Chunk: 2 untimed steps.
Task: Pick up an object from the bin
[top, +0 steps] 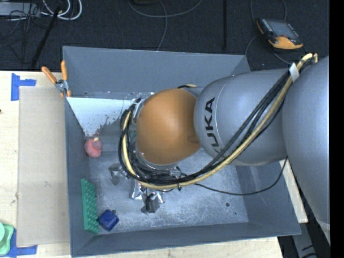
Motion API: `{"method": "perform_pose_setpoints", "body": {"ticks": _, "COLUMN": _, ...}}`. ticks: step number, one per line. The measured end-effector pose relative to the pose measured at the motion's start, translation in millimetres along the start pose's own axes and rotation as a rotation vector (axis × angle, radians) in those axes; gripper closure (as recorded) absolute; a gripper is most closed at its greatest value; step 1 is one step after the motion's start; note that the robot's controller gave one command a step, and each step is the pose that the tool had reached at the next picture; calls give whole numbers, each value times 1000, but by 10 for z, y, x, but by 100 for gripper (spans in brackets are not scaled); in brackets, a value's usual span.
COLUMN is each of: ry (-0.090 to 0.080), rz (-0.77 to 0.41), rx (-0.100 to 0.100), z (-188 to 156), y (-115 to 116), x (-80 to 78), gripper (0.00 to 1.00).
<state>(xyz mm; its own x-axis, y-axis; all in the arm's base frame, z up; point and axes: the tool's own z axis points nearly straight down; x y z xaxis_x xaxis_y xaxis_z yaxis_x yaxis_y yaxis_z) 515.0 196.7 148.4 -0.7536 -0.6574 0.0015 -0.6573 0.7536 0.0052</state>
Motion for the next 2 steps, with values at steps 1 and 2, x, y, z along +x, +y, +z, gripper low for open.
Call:
{"method": "perform_pose_setpoints", "body": {"ticks": 1, "ry": 2, "rz": 49, "rx": 5, "z": 572, "y": -524, "x": -2, "gripper": 0}}
{"method": "perform_pose_setpoints", "body": {"ticks": 2, "ry": -1, "rz": -352, "rx": 5, "z": 785, "y": -805, "x": -182, "gripper": 0}}
